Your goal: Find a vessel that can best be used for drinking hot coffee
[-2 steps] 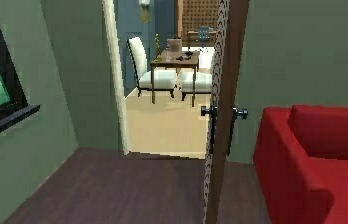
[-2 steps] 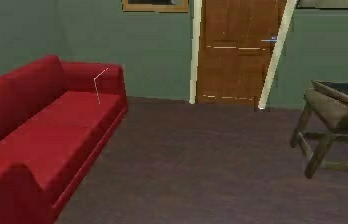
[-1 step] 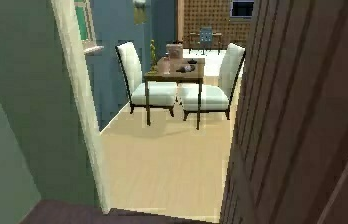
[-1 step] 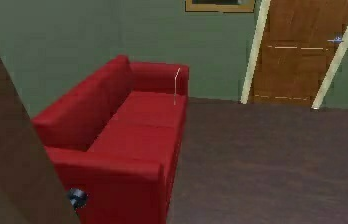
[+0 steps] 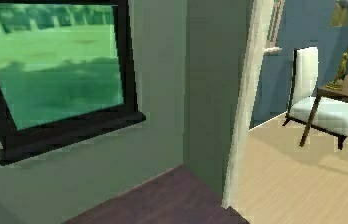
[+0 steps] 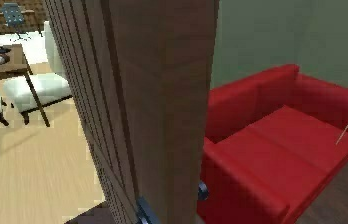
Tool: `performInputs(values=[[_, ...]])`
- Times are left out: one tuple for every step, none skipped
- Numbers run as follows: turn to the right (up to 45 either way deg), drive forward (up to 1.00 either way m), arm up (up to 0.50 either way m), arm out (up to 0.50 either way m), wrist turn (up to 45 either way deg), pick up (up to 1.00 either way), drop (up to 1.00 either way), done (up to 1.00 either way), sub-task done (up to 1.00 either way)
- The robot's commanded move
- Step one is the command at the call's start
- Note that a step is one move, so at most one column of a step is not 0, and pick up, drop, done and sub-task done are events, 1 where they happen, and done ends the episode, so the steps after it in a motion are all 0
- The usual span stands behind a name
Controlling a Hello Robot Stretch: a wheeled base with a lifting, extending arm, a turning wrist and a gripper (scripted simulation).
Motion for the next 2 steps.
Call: performInputs(values=[[0.0, 0.55, 0.0, 0.0, 0.0, 0.0, 0.0, 0.0, 0.0], [45.0, 0.0, 0.0, 0.0, 0.0, 0.0, 0.0, 0.0, 0.0]])
